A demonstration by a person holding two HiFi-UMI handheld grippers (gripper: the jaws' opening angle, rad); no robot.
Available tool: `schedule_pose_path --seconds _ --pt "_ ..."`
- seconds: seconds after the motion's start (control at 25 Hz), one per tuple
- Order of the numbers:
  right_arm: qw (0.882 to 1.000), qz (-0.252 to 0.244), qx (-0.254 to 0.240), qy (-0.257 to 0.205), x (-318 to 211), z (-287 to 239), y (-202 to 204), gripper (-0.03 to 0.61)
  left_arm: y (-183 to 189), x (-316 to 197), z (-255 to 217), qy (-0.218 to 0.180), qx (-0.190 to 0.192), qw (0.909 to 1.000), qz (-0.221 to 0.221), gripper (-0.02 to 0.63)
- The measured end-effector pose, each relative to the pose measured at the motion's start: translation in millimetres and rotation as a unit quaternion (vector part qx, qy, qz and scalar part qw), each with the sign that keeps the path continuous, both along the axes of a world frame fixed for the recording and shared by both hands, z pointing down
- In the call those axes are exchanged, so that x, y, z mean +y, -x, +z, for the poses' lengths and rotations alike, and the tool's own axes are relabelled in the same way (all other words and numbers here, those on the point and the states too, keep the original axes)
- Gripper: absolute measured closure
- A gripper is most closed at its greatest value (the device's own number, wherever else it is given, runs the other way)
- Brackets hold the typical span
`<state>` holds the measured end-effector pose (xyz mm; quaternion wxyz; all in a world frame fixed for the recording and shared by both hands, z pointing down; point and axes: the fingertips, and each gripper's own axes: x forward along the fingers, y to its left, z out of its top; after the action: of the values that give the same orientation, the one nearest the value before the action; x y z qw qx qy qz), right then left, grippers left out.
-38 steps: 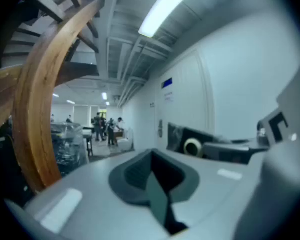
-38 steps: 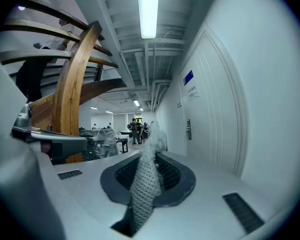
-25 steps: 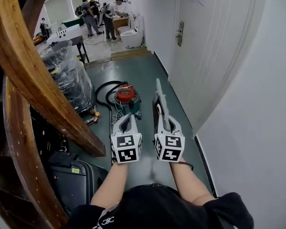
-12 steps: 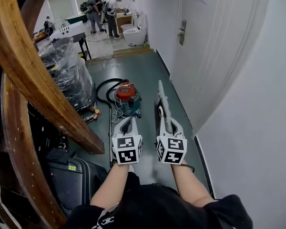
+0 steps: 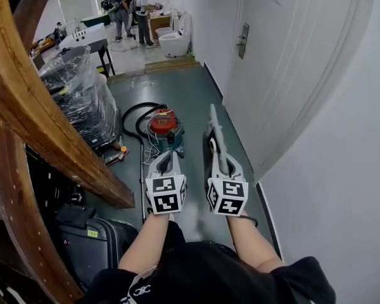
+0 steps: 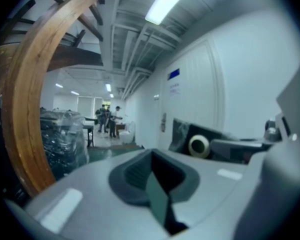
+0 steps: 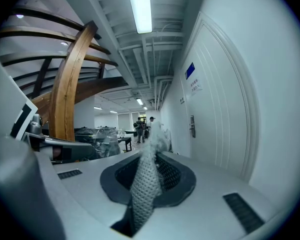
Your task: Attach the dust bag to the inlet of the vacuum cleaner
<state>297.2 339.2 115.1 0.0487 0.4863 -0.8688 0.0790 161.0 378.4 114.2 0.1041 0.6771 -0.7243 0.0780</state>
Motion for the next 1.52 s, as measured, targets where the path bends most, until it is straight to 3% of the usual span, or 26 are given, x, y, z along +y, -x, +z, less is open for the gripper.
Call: schedule_pose_path --seconds 0.68,1.12,1.52 --pt "0.999 0.018 0.012 0.026 -124 22 126 0.557 140 -124 23 0.024 0.009 0.9997 0.006 0.614" --pt "0.997 0.053 0.032 0.051 -183 46 187 0.557 217 -181 49 0.041 0.040 0.9982 0.017 0.614" --pt "0.994 0.075 0.043 0.070 -216 67 200 0.557 242 -222 72 0.059 0.052 0.9965 0.028 0.614"
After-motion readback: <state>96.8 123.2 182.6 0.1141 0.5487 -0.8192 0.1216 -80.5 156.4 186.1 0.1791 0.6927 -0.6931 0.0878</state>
